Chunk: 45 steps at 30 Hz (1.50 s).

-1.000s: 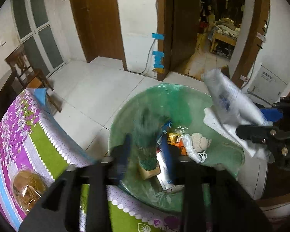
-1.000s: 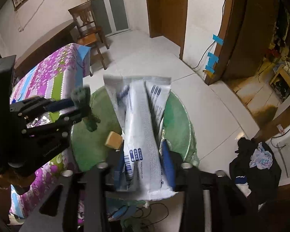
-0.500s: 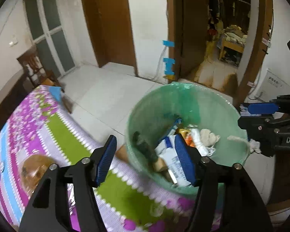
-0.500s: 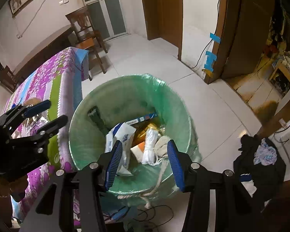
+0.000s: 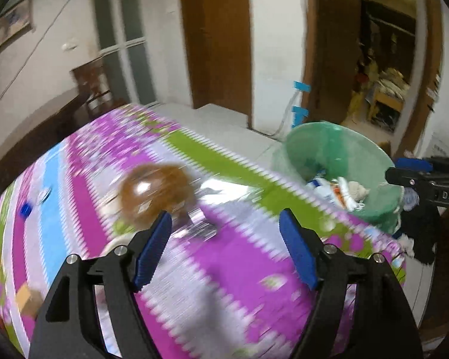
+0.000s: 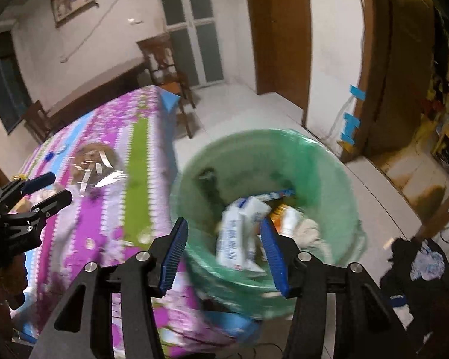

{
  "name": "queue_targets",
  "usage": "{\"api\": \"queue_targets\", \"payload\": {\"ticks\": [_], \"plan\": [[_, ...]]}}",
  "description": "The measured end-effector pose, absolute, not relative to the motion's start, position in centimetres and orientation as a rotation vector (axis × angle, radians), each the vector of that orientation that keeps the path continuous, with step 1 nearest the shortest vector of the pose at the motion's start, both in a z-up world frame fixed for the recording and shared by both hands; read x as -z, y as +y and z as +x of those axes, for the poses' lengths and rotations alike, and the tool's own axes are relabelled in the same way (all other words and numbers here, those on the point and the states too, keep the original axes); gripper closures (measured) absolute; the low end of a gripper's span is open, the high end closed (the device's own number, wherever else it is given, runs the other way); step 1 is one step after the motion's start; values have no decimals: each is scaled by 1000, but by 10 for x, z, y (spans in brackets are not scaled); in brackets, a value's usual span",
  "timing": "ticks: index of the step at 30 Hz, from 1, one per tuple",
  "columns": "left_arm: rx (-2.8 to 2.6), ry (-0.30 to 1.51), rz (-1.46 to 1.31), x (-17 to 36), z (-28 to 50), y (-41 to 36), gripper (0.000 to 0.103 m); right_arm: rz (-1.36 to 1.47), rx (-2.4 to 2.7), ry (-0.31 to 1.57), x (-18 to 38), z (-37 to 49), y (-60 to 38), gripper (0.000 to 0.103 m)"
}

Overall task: Collect trash
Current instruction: 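Move both tools back over the table and grasp the white towel with the right tool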

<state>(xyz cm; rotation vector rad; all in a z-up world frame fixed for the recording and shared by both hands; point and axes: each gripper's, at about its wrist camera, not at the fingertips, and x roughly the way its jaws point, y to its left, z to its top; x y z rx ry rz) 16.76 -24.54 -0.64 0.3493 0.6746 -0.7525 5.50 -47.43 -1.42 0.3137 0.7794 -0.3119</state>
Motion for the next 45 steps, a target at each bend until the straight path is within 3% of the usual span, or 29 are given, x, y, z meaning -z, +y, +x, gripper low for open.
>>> {"api": "queue_targets", "payload": {"ticks": [10,18,24,27,31,39,41,43,45], "plan": [[528,565,210,-30,195,-113,21,247,126,762,17,98,-379,42],[340,570,194,-41,229,-34,20,168,8,767,11,131,-321,40],[362,577,268,-28,231,-22,12,65,-120,766,4,168,-276,22],[405,574,289,-20,223,-20,9,-83,-287,818,6,198,-247,13],[413,633,278,-5,233,-15,9,-382,-412,839,11,232,-212,8],[368,658,301,4,240,-13,9,-772,-606,933,35,287,-183,9],[372,657,312,5,239,-17,9,-774,-671,971,39,298,-179,15],[375,655,336,7,238,-23,9,-726,-744,1014,39,308,-179,35],[370,660,359,11,238,-28,9,-679,-781,1046,40,313,-179,46]]}}
